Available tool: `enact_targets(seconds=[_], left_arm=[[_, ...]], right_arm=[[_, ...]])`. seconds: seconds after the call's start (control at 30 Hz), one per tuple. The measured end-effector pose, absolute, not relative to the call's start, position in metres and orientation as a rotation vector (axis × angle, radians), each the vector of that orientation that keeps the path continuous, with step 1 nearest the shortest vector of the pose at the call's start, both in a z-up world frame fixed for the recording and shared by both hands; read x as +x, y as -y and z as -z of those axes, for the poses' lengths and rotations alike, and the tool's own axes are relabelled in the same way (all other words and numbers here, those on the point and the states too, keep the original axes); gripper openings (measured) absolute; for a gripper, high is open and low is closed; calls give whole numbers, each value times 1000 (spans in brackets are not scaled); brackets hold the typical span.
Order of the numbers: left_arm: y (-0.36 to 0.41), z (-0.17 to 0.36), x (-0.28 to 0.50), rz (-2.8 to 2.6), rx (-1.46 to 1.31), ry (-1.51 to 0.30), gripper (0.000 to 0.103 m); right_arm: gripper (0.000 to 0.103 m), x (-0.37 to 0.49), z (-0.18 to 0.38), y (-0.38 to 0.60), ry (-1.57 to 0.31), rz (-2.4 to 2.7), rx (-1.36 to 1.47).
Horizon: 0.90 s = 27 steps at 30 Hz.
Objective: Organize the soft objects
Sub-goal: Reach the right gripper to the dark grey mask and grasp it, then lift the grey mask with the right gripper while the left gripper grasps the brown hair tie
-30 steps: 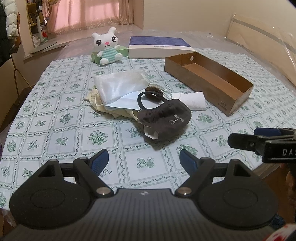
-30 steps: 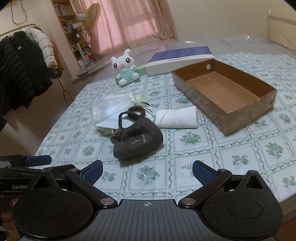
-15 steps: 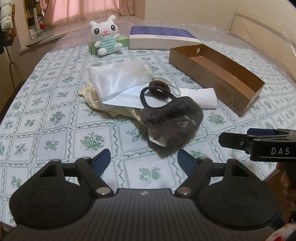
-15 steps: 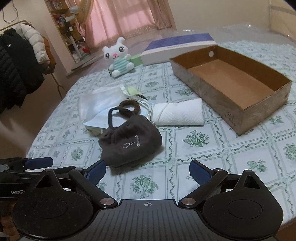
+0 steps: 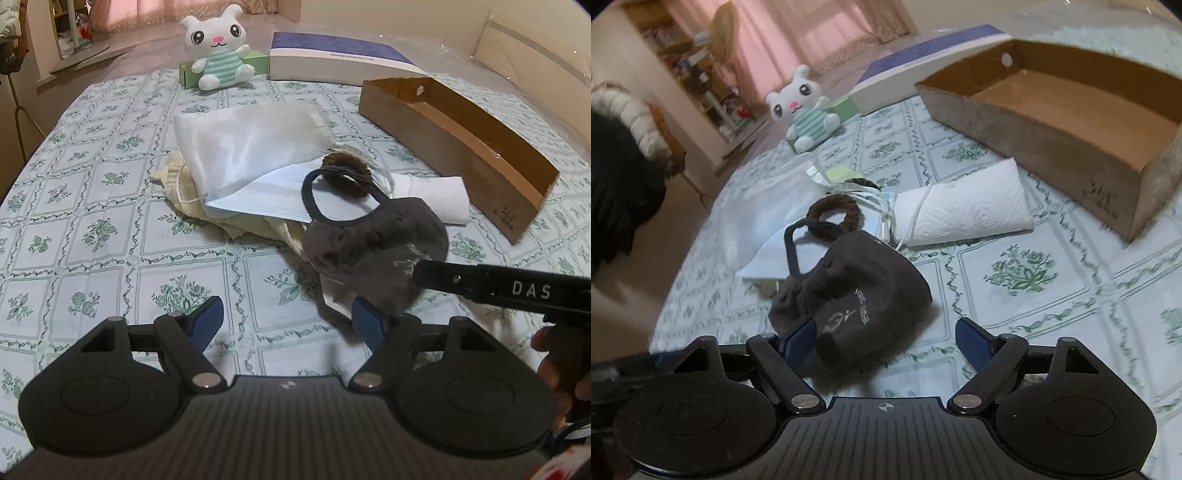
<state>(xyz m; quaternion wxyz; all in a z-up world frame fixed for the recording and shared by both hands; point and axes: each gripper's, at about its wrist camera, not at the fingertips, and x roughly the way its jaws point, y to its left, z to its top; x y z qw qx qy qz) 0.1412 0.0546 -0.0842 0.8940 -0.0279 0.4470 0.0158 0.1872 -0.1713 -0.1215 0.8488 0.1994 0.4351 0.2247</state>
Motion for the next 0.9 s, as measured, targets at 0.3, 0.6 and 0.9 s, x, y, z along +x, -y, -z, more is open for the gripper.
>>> enact_targets(seconds=[0.3,0.6,0.9], left_arm=[[-66,98,153,-46,-86,-955,72],[-65,98,147,-40,-98,-963,70],[-54,89,137,-26,-84,-949,69]], right_arm=[[40,202,144,165,-925,-490,573],[10,187,124,179,-879,-544,458],[9,160,91,198,-801,-557,209]])
